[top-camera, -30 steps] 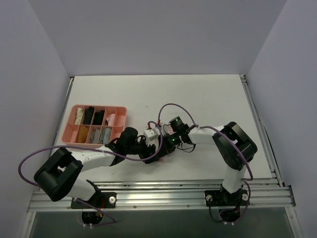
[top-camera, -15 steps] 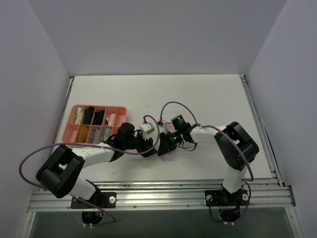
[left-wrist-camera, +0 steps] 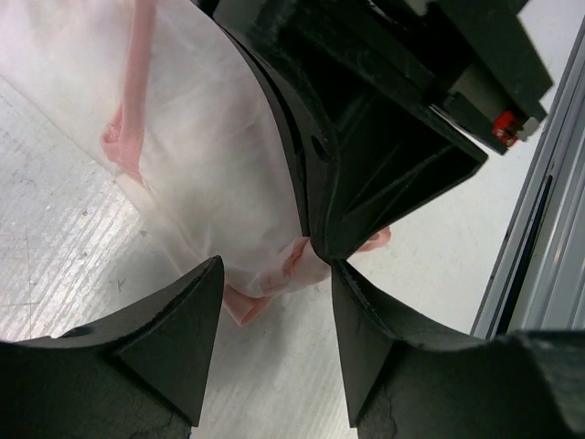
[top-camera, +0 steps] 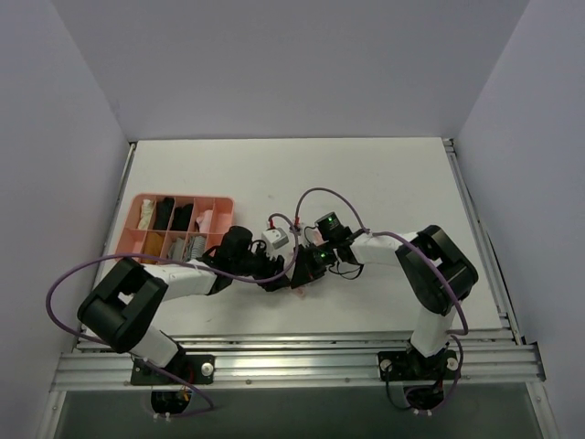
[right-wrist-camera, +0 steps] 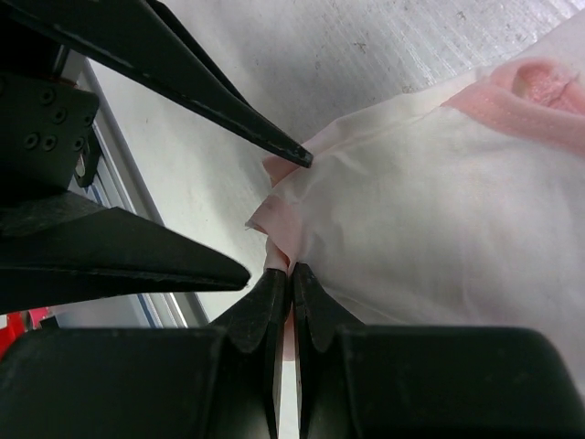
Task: Roll the underwear
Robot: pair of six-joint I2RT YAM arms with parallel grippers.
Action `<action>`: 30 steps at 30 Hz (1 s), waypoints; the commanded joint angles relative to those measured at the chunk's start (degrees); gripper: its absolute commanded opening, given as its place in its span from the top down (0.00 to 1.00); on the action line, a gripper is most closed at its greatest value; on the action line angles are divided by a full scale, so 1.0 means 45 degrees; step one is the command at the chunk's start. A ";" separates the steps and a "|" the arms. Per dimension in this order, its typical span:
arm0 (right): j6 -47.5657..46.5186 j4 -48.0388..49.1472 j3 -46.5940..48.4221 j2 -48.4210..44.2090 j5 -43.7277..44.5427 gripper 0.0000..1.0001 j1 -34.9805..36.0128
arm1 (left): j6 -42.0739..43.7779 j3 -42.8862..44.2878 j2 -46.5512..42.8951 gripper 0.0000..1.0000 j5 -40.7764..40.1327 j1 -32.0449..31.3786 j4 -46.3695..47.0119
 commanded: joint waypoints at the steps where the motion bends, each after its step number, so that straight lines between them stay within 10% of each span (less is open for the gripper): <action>1: -0.0178 -0.0288 0.0167 -0.0688 -0.0245 1.00 -0.0053 | 0.0202 0.0922 0.0528 0.41 0.0307 -0.0021 -0.0194; 9: -0.0198 -0.0210 0.0129 -0.0648 -0.0304 1.00 -0.0014 | 0.0496 0.1315 0.0998 0.48 0.0444 -0.0275 -0.0722; 22: -0.0139 -0.0132 0.0265 -0.0863 -0.0187 0.97 -0.0268 | 0.0594 0.1686 0.1350 0.97 0.0483 -0.0509 -0.1211; 30: -0.0100 -0.0054 0.0207 -0.1389 0.0631 0.77 -0.0307 | 0.0107 0.1881 0.1545 0.98 -0.0063 -0.0354 -0.1407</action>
